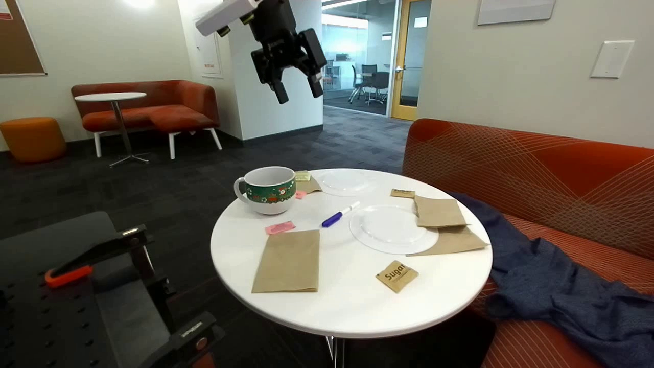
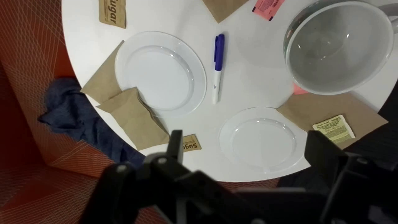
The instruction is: Remove the pen from the mug and put it on the table
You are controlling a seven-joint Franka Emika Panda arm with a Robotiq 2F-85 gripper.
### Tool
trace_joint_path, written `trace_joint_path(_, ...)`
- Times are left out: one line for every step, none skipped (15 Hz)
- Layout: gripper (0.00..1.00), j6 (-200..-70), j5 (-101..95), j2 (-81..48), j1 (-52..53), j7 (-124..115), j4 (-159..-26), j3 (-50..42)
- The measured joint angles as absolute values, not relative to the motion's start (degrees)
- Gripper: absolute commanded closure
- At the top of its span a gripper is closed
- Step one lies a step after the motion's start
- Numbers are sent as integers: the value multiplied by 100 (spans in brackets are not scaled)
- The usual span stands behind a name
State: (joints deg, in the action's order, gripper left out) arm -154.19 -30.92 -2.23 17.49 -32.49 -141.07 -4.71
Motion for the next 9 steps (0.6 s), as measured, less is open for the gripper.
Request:
trace_joint_path(0, -15386, -3190, -34, 1680, -3366, -14239, -370)
trace_joint_path(0, -15361, -3248, 137, 1590, -3442, -14364, -247)
trace_joint_path(0, -15347, -3253, 292, 1486, -3482, -14484, -113)
trace_joint_path(0, -15338, -3253, 417, 1407, -3514, -14585, -12)
trace_joint_path(0, -15336, -3253, 506, 1367, -3517, -14658, 41)
trace_joint_path(0, -15336, -3253, 553, 1343, -3517, -14699, 62)
trace_joint_path(0, -15336, -3253, 570, 1328, -3517, -14714, 67)
trace_joint_path(0, -15336, -3253, 571, 1322, -3517, -14720, 67)
trace_joint_path(0, -15336, -3253, 571, 1322, -3517, -14723, 67)
